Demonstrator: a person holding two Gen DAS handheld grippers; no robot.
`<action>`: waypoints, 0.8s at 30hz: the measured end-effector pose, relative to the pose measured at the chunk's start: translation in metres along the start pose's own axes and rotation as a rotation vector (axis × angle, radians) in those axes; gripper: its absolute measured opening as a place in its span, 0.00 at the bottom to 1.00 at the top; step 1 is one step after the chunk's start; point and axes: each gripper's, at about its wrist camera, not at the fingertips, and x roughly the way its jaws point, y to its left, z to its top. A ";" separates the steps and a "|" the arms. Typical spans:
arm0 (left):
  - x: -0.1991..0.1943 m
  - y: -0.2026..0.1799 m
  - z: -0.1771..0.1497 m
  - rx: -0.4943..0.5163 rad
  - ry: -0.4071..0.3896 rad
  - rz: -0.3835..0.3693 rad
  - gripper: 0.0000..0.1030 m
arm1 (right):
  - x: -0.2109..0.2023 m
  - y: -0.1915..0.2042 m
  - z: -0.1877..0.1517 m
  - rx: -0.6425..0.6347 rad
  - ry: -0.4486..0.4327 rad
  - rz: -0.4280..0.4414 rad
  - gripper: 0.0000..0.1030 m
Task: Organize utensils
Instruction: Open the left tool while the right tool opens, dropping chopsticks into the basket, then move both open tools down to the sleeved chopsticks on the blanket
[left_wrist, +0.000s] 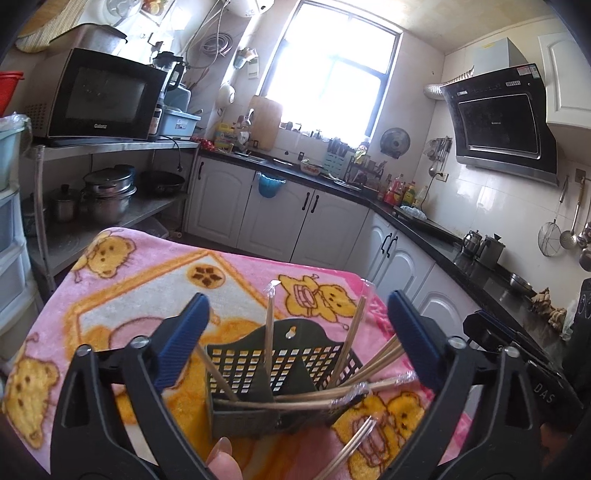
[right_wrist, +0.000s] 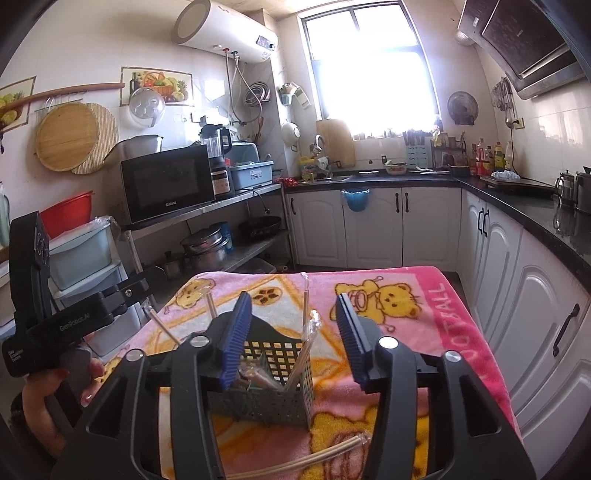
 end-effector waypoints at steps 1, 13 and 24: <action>-0.001 -0.001 -0.001 0.004 0.001 0.007 0.90 | -0.002 0.001 -0.001 -0.001 0.000 0.003 0.51; -0.018 0.014 -0.016 -0.004 0.027 0.036 0.90 | -0.017 0.014 -0.014 -0.044 0.003 0.015 0.65; -0.032 0.022 -0.034 -0.007 0.043 0.055 0.90 | -0.021 0.012 -0.033 -0.050 0.037 0.003 0.68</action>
